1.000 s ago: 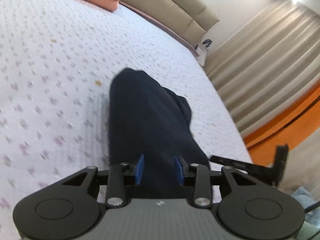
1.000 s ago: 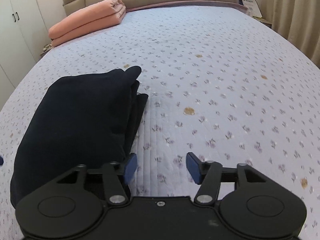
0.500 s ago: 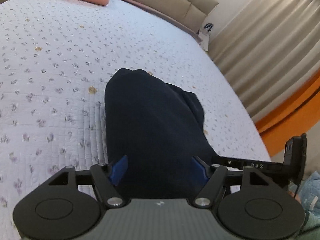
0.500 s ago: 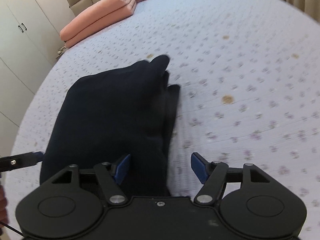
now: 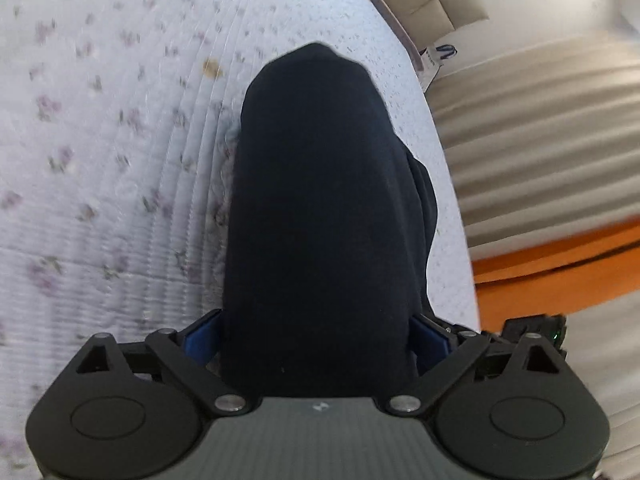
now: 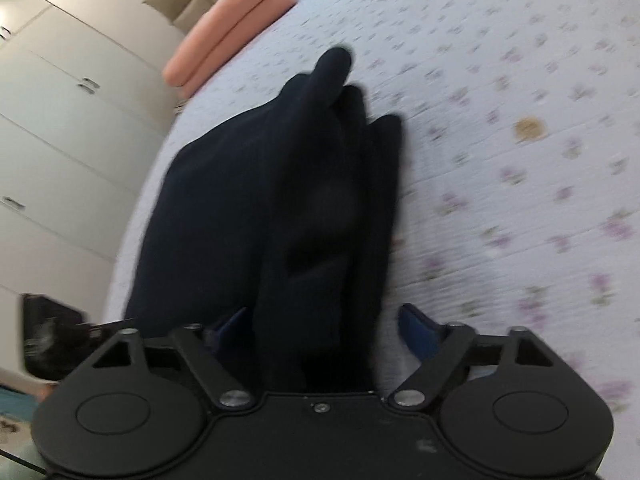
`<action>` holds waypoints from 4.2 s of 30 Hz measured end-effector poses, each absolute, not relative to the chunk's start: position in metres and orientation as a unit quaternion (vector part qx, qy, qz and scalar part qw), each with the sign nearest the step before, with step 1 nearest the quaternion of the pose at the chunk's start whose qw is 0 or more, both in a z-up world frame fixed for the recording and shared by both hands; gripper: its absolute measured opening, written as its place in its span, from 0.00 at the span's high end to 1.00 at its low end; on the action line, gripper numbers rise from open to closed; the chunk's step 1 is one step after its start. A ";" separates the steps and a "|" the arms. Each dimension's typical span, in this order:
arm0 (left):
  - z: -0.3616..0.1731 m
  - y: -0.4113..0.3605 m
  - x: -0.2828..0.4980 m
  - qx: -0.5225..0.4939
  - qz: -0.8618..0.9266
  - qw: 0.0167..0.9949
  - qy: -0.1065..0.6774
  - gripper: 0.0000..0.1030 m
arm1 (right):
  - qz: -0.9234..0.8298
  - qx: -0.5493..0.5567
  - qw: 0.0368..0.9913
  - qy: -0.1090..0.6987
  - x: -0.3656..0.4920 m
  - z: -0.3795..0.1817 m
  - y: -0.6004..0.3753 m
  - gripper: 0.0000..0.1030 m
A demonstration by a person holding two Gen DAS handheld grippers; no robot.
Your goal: Fold large clothes
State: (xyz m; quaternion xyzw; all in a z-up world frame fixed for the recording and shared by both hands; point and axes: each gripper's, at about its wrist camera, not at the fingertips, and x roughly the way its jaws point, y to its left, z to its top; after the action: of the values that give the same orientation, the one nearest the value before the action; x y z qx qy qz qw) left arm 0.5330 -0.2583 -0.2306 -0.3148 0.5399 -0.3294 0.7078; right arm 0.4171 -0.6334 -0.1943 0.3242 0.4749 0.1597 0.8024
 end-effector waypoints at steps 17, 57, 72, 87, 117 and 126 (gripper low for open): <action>-0.139 -0.177 0.459 -0.319 -0.443 0.722 0.426 0.39 | 0.202 0.252 0.864 0.386 0.312 -0.057 -0.509 0.50; -0.125 -0.084 0.221 -0.168 -0.359 0.853 0.341 0.40 | 0.058 0.010 0.946 0.318 0.251 -0.081 -0.323 0.54; -0.144 -0.091 0.174 -0.048 -0.343 0.865 0.364 0.70 | 0.057 0.053 0.932 0.353 0.168 -0.091 -0.353 0.91; -0.115 -0.066 0.144 -0.068 -0.290 0.880 0.369 0.70 | 0.111 0.081 0.913 0.384 0.115 -0.085 -0.299 0.88; 0.032 -0.073 0.062 -0.030 -0.161 0.942 0.293 0.21 | -0.037 0.036 0.931 0.362 0.026 0.039 -0.311 0.21; 0.005 -0.074 0.062 -0.024 -0.146 0.926 0.347 0.21 | -0.035 0.040 0.913 0.406 0.023 0.016 -0.302 0.21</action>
State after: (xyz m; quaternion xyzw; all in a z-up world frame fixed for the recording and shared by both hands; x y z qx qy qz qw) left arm 0.0617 -0.0743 0.0051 -0.0235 0.3467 -0.1465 0.9262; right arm 0.0226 -0.3016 0.0157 0.0401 0.4055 -0.0346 0.9125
